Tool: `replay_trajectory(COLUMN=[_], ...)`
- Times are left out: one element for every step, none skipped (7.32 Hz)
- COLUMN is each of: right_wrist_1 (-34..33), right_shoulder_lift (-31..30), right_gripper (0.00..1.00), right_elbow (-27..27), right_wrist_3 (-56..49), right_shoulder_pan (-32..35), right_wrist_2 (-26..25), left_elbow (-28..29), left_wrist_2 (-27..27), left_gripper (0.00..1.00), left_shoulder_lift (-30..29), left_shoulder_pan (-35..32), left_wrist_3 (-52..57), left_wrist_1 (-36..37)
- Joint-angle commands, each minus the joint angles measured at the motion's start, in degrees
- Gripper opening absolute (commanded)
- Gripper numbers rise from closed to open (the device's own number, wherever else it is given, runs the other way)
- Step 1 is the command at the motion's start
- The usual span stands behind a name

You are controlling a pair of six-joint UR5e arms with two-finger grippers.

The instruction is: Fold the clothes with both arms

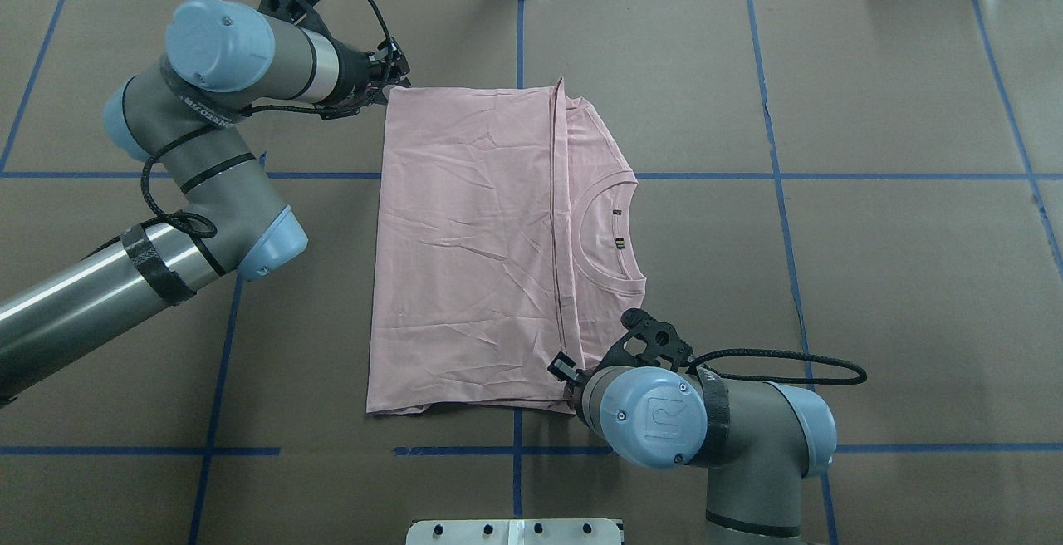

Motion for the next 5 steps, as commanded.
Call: replay_trajectory(right_wrist_1=[0.0, 0.0, 0.0, 0.0, 0.1], right_shoulder_lift=[0.0, 0.0, 0.0, 0.0, 0.1], right_gripper=[0.47, 0.39, 0.23, 0.00, 0.00], right_elbow=[-0.1, -0.1, -0.1, -0.1, 0.1], right_wrist_3=[0.1, 0.1, 0.2, 0.2, 0.3], right_shoulder_pan=[0.0, 0.0, 0.0, 0.0, 0.0], right_wrist_2=[0.0, 0.0, 0.0, 0.1, 0.0], left_elbow=[0.0, 0.0, 0.0, -0.1, -0.1], left_wrist_2=[0.1, 0.0, 0.1, 0.1, 0.1], left_gripper=[0.47, 0.47, 0.47, 0.47, 0.47], left_shoulder_lift=[0.0, 0.1, 0.0, 0.1, 0.1], left_shoulder_pan=[0.0, -0.1, -0.1, 0.0, -0.1], left_wrist_3=[0.0, 0.0, 0.0, -0.2, -0.2], left_wrist_1=[0.1, 0.0, 0.0, 0.0, 0.0])
